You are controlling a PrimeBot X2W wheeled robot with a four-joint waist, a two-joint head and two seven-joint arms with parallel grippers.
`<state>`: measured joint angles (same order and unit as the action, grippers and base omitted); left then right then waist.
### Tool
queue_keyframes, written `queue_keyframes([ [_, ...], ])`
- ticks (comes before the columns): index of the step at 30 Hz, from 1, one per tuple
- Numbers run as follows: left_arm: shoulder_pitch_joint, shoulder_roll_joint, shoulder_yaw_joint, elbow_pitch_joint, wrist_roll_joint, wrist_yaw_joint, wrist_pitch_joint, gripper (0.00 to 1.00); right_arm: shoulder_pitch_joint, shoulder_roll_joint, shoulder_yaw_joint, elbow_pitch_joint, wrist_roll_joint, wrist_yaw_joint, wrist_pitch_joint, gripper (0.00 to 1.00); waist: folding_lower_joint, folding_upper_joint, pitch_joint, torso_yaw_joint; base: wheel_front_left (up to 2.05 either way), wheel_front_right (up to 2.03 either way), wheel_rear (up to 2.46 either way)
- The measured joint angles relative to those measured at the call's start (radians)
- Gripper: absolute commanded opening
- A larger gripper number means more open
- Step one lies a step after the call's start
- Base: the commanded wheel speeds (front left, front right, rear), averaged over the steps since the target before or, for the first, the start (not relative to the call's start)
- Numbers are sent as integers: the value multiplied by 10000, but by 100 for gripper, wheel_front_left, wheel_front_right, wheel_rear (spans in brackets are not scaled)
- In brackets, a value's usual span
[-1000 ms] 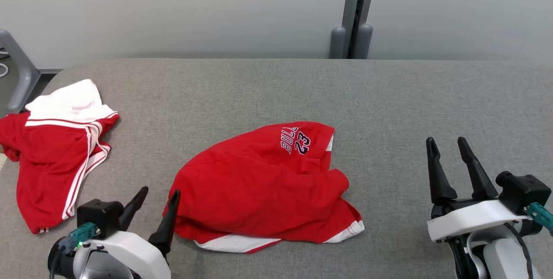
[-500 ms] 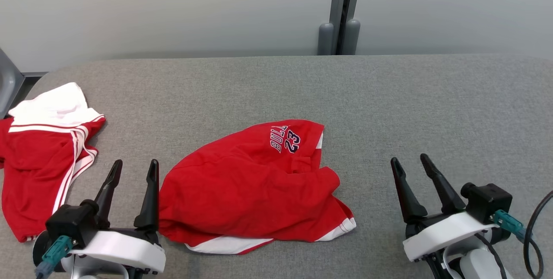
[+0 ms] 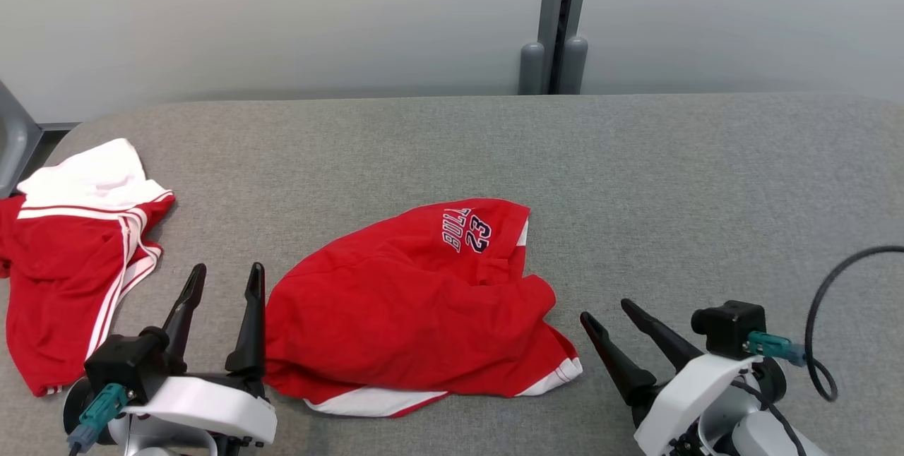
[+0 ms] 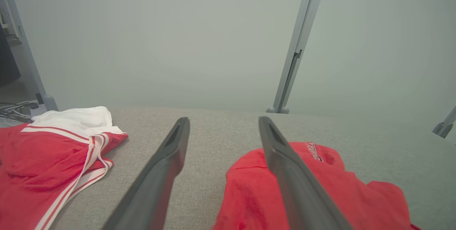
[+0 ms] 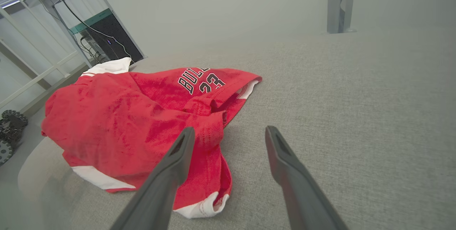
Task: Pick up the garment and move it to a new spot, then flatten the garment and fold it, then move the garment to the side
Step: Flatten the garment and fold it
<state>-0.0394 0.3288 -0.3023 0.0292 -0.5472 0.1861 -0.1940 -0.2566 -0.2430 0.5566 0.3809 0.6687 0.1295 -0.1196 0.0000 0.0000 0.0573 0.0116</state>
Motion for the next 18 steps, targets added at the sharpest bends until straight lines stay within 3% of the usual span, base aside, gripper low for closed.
queue_keyframes([
  [10,-88,-134,-121,180,-167,-65,44,100,-504,-535,1586,391,1507,0,1779,100,0,0,18,525,0,0,0],
  [18,-89,-203,-174,397,-272,-132,2,100,-658,-698,1822,897,2038,0,2403,100,0,0,58,928,0,0,0],
])
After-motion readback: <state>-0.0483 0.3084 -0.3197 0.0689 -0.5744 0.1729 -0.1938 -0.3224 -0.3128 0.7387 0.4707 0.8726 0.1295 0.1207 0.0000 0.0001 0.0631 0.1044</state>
